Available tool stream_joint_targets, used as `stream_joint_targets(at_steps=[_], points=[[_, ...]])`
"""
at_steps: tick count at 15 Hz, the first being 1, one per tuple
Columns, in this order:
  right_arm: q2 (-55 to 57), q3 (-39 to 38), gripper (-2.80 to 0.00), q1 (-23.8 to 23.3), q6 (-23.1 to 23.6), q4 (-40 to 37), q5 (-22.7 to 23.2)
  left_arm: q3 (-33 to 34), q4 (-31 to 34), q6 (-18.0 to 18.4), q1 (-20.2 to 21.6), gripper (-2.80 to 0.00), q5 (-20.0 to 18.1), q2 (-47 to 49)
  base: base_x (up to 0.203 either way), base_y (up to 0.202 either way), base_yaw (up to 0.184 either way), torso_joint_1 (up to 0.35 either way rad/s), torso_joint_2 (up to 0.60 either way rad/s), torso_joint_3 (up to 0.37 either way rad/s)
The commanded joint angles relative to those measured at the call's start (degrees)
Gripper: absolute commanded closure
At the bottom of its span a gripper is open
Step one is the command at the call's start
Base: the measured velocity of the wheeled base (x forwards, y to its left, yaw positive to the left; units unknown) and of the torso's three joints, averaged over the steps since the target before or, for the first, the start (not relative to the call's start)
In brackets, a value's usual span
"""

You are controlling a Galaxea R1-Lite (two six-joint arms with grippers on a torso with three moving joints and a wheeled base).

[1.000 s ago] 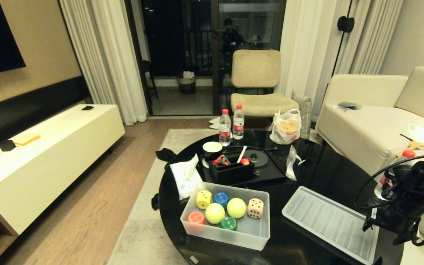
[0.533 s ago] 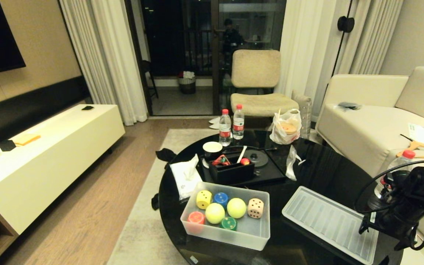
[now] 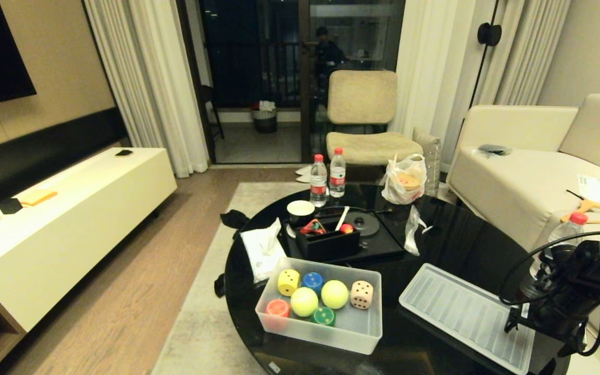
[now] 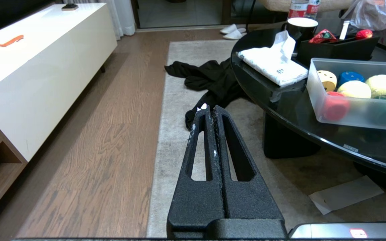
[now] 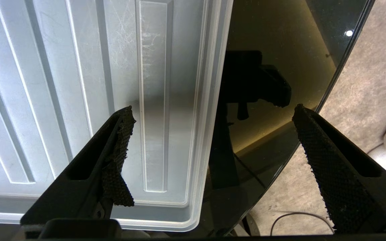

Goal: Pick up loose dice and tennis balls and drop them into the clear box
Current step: Close the lid

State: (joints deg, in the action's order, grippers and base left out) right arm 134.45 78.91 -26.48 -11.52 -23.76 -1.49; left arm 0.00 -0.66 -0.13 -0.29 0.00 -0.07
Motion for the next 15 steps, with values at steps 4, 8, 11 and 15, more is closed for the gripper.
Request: stream_joint_targets(at_steps=[4, 8, 11, 15], points=[[-0.14, -0.07, -2.8, 0.02, -0.08, -0.32, -1.99, 0.16, -0.04, -0.04, -0.05, 0.0, 0.0, 0.07, 0.0, 0.0, 0.0, 0.0, 0.0, 0.0], [-0.68, 0.02, -2.8, 0.11, 0.01, -0.41, -2.95, 0.14, -0.04, -0.04, 0.0, 0.0, 0.0, 0.07, 0.0, 0.0, 0.0, 0.0, 0.0, 0.0], [0.17, 0.16, -2.8, 0.11, 0.01, -0.32, -2.99, 0.18, -0.04, -0.04, -0.06, 0.0, 0.0, 0.07, 0.0, 0.0, 0.0, 0.0, 0.0, 0.0], [1.53, 0.2, -2.8, 0.11, 0.01, -0.15, -3.43, 0.09, -0.04, -0.04, -0.06, 0.0, 0.0, 0.07, 0.0, 0.0, 0.0, 0.0, 0.0, 0.0]])
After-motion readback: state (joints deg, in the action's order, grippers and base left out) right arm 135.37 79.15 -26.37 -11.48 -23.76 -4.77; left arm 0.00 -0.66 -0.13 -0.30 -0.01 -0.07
